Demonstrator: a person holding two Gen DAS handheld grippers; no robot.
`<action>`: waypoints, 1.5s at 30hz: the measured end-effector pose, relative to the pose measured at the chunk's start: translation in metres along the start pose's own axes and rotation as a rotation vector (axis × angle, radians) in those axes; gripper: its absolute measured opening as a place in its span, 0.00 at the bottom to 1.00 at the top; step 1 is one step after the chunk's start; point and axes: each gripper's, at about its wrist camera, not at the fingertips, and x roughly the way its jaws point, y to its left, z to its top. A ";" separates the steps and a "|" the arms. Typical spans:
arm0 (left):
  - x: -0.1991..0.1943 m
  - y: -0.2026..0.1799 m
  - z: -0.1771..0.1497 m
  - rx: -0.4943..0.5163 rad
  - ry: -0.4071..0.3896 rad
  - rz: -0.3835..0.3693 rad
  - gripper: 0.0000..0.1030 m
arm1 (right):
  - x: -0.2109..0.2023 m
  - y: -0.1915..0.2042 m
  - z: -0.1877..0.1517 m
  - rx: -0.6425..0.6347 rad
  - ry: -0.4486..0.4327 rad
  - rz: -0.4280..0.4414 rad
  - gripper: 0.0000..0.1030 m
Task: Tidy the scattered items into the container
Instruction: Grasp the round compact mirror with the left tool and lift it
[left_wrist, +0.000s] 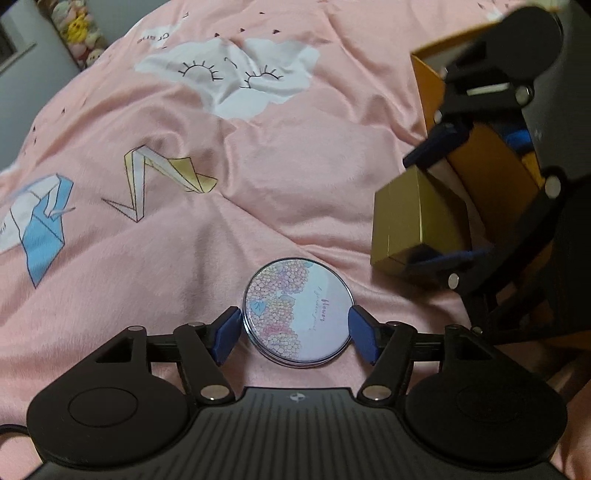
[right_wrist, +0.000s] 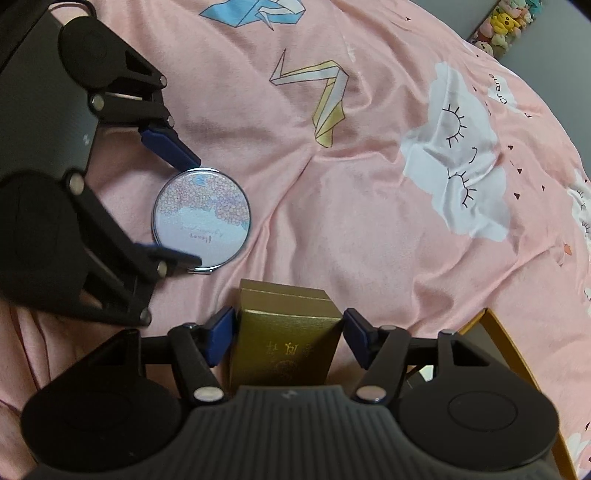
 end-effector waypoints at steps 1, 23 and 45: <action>0.000 0.000 0.000 0.002 -0.001 0.001 0.72 | 0.000 0.000 0.000 -0.002 -0.002 -0.001 0.65; -0.024 0.018 -0.001 -0.117 -0.150 -0.270 0.32 | -0.007 0.005 -0.004 -0.011 -0.033 0.074 0.64; -0.012 0.012 -0.002 -0.165 -0.068 -0.313 0.17 | -0.006 0.032 -0.010 -0.146 0.024 0.030 0.63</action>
